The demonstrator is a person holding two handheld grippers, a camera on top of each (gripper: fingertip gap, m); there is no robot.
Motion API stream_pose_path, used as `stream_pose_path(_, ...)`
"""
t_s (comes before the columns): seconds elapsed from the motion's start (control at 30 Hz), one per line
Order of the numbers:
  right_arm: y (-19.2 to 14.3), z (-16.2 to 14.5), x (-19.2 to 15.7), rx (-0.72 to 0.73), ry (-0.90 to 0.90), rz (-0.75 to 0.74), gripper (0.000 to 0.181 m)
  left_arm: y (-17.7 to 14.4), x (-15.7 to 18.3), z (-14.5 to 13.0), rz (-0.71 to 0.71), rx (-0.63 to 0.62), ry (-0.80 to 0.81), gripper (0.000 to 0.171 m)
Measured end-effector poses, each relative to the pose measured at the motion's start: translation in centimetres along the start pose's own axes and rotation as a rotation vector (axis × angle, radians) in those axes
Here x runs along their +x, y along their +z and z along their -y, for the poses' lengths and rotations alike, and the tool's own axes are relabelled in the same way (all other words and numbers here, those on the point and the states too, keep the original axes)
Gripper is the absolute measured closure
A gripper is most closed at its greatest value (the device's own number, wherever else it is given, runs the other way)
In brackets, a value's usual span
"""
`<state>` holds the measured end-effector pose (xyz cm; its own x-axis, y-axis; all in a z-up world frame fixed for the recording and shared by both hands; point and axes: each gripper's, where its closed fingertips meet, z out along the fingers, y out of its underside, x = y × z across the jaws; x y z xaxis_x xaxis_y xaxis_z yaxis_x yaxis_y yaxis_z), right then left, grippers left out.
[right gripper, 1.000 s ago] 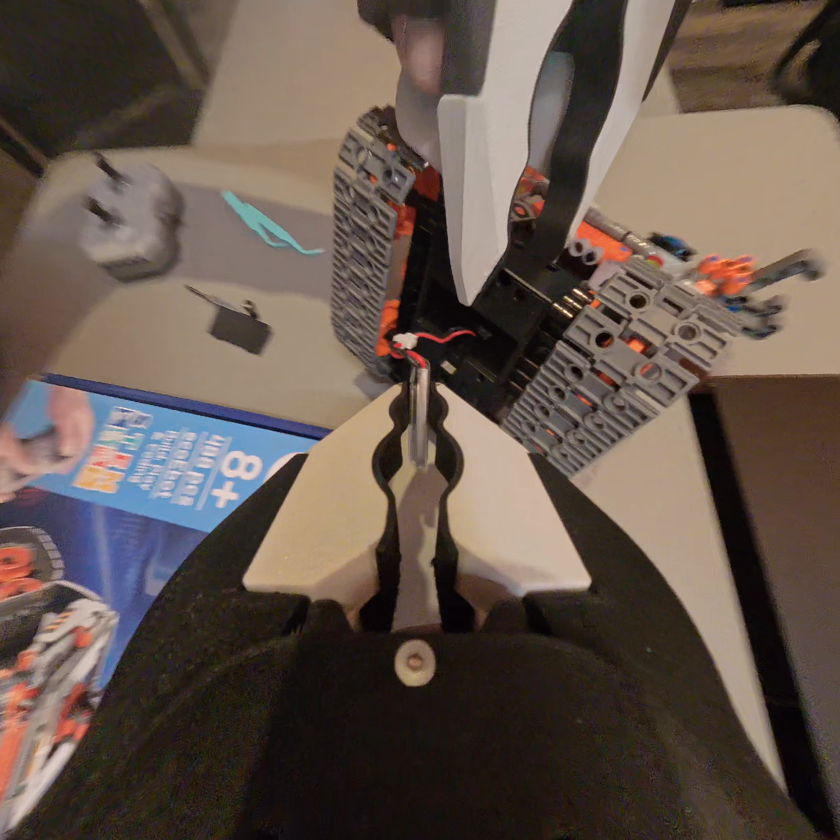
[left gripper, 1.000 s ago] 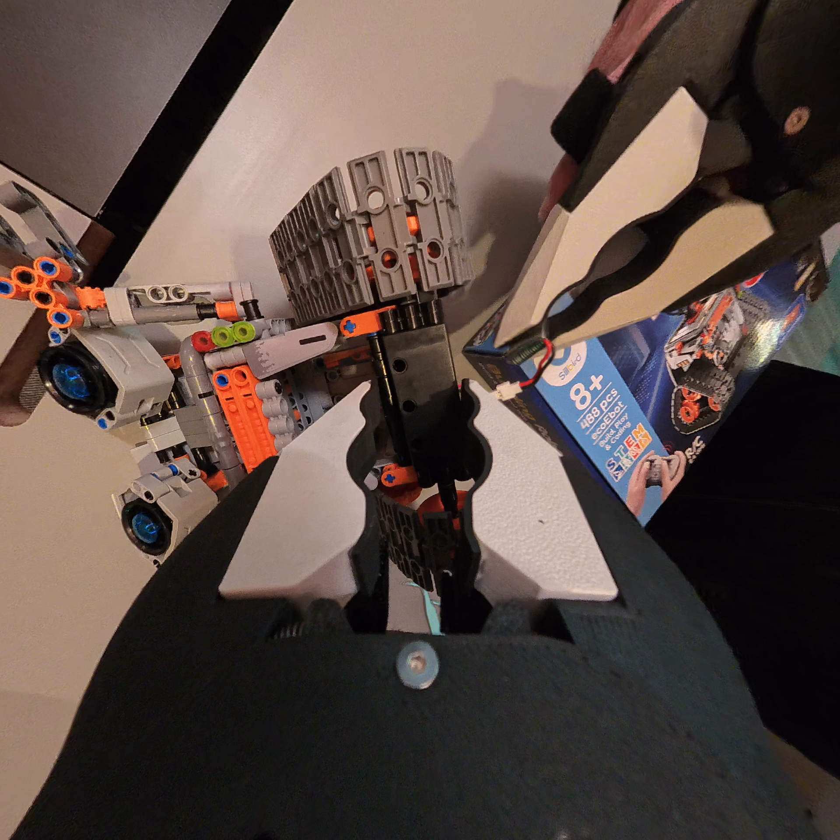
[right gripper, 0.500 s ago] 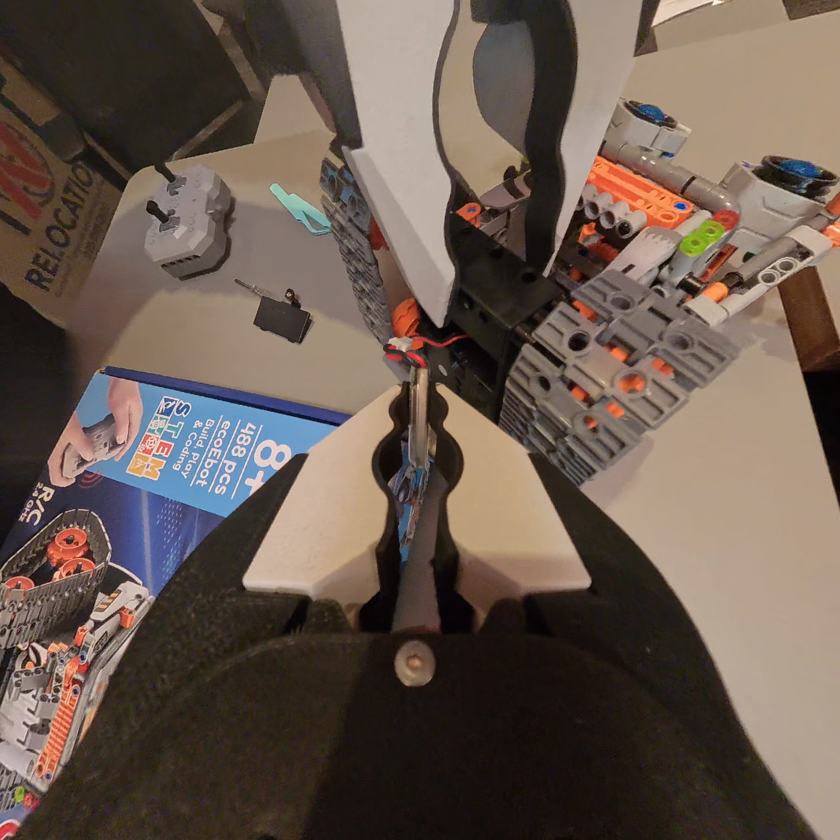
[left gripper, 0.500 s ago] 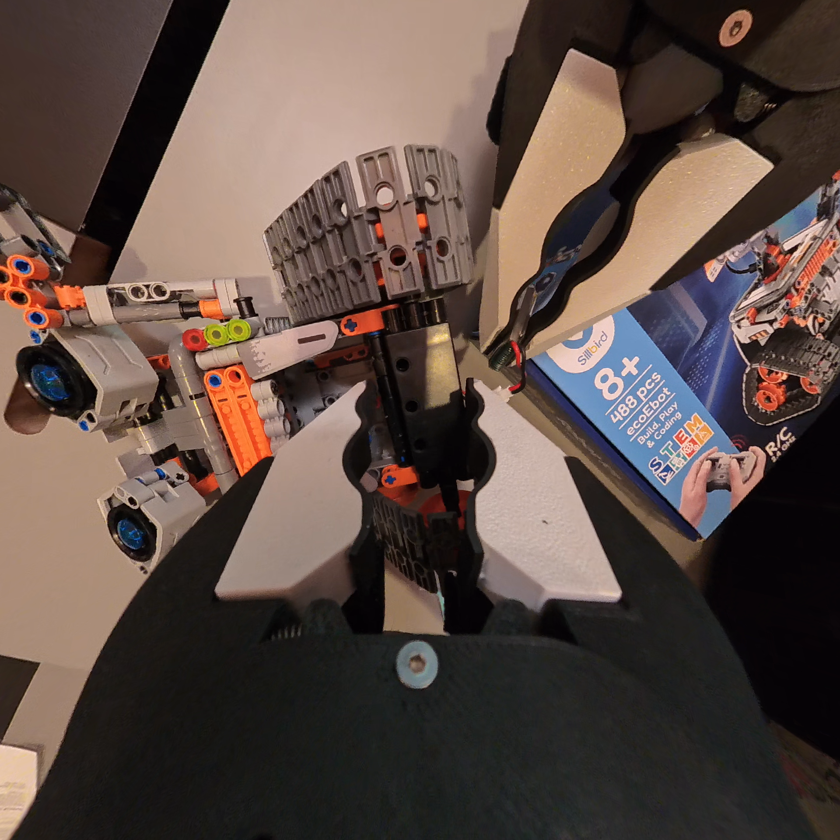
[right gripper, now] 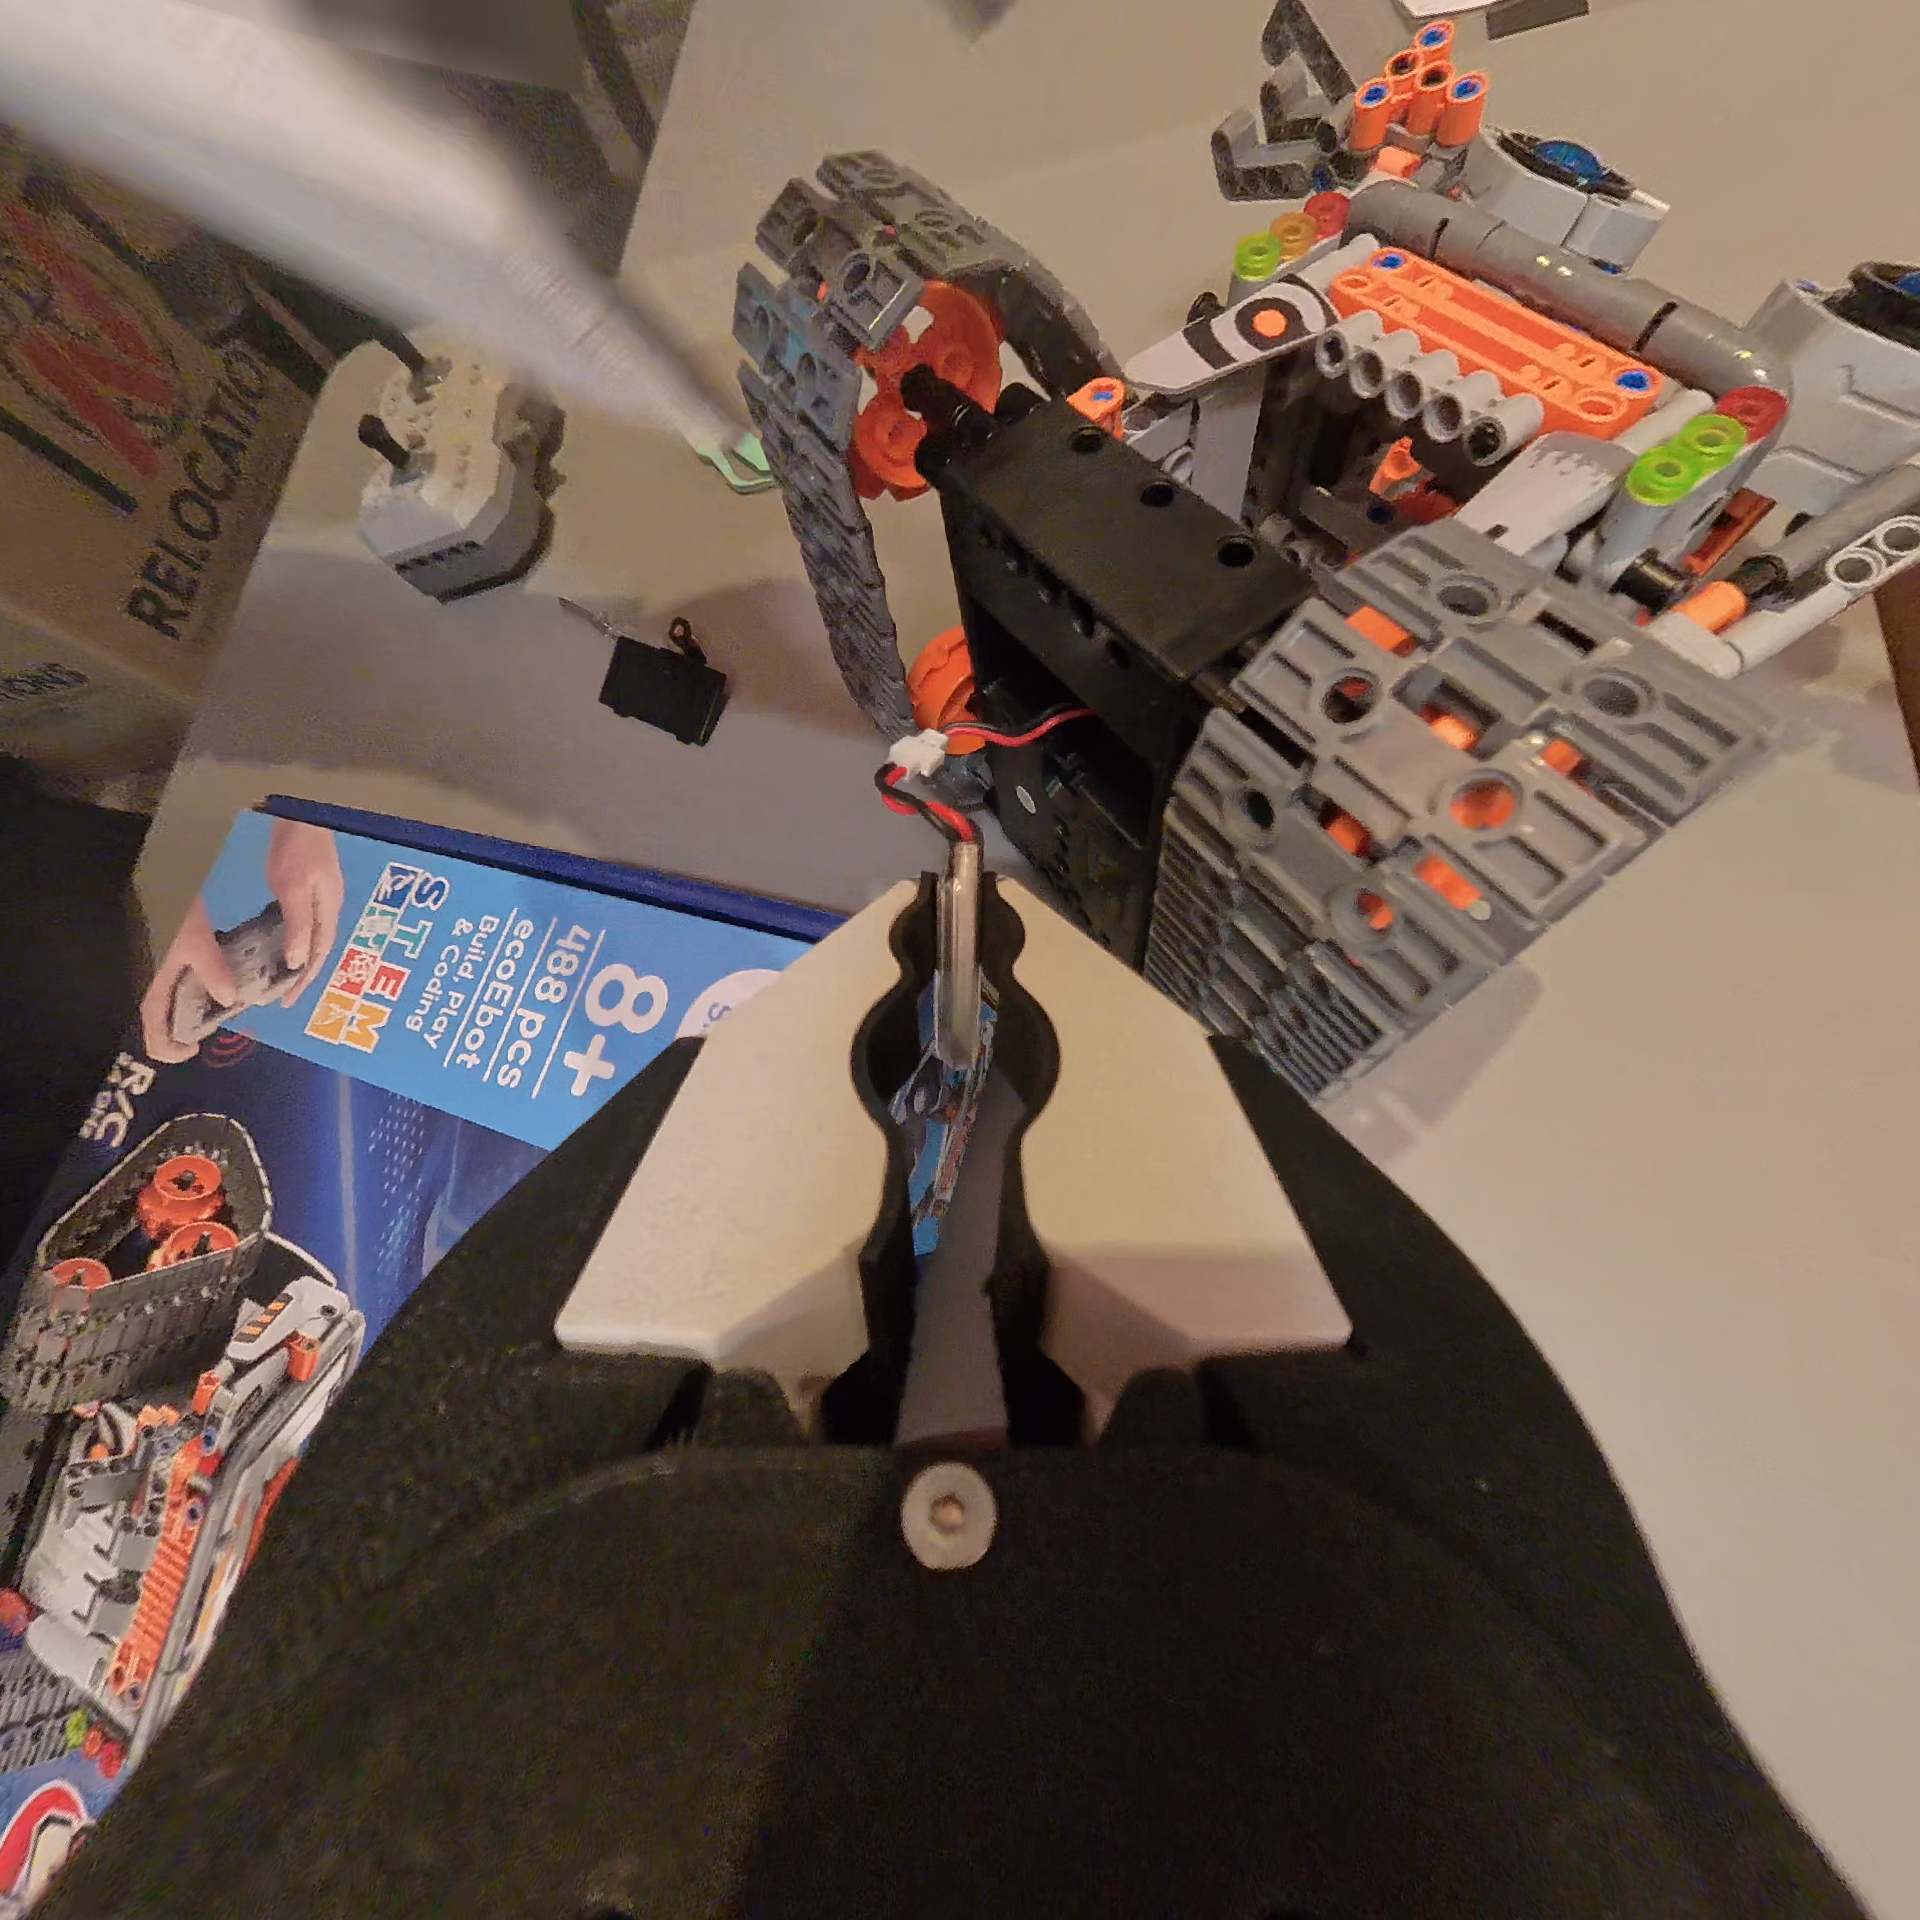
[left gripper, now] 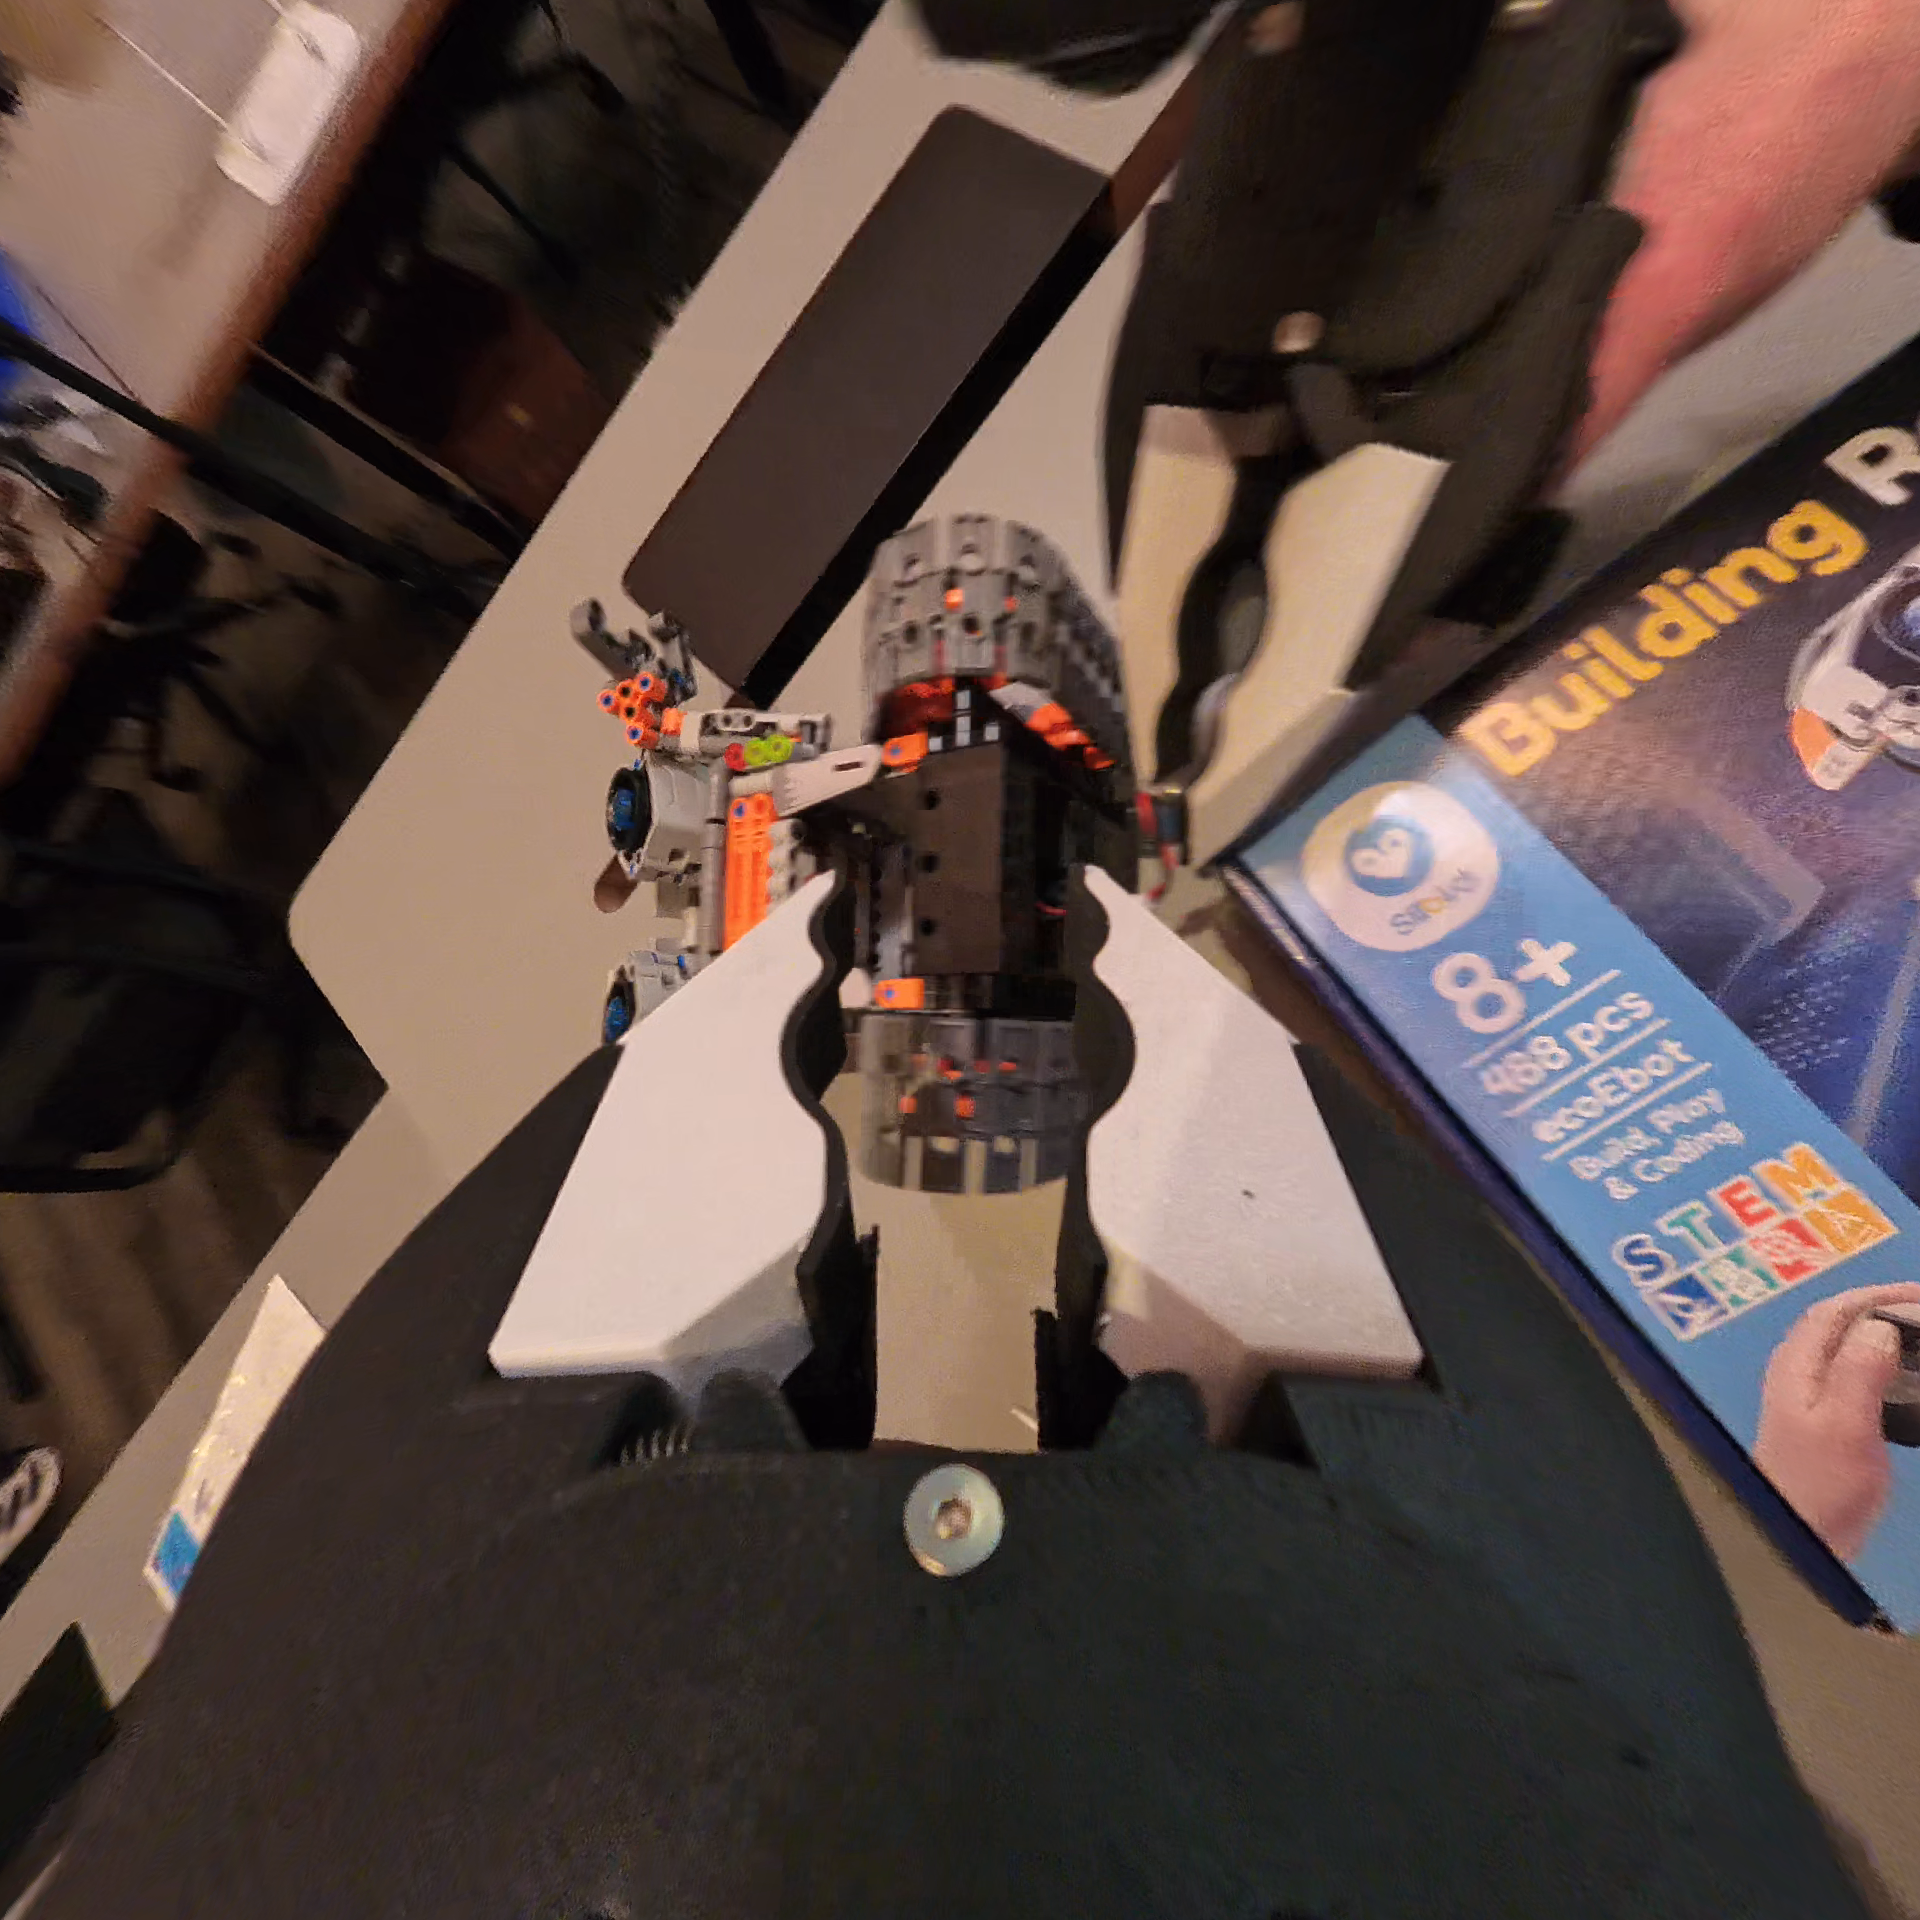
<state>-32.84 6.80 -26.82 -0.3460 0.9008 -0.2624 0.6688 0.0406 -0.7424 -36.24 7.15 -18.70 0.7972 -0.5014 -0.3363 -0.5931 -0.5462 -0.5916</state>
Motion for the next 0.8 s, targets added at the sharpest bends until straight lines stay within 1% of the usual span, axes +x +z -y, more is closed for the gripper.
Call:
stream_pose_path(0.03,0.0,0.0,0.0,0.000,0.005,0.009,0.177,-0.2,1.2,0.0,0.016,0.011,0.001,0.134)
stream_pose_path(0.1,0.0,0.0,0.0,-0.007,-0.007,0.021,0.177,0.4,3.7,0.0,0.046,0.030,-0.006,0.144)
stream_pose_path(0.13,0.0,0.0,-0.1,-0.010,-0.009,0.031,0.177,1.0,4.0,-0.3,0.096,0.019,0.000,0.147)
stream_pose_path(0.17,0.0,0.0,-0.1,-0.013,-0.011,0.036,0.177,1.5,4.0,-0.7,0.151,0.012,0.006,0.151)
stream_pose_path(0.27,0.1,0.2,-0.5,-0.016,-0.024,0.056,0.176,3.2,4.7,-1.2,0.195,-0.015,-0.007,0.150)
stream_pose_path(0.33,0.3,0.1,-0.7,-0.023,-0.035,0.061,0.176,4.0,4.3,-1.8,0.242,-0.042,-0.023,0.154)
stream_pose_path(0.43,0.5,0.2,-0.8,-0.022,-0.040,0.067,0.176,4.6,4.1,-2.1,0.255,-0.024,-0.069,0.171)
stream_pose_path(0.5,0.6,0.0,-0.7,-0.028,-0.047,0.062,0.176,4.8,4.2,-2.3,0.263,-0.023,-0.078,0.171)
stream_pose_path(0.57,0.6,0.2,-0.6,-0.014,-0.047,0.061,0.176,4.8,4.3,-2.2,0.262,0.010,-0.126,0.171)
stream_pose_path(0.63,0.4,0.4,-0.6,0.014,-0.043,0.055,0.172,4.5,4.0,-2.3,0.271,0.045,-0.178,0.171)
stream_pose_path(0.73,-0.3,0.5,-0.1,0.036,-0.054,-0.006,0.166,3.8,3.5,-2.2,0.273,0.130,-0.283,0.171)
stream_pose_path(0.8,-0.8,0.7,-0.1,0.074,-0.042,-0.020,0.167,3.4,3.3,-2.2,0.264,0.185,-0.347,0.171)
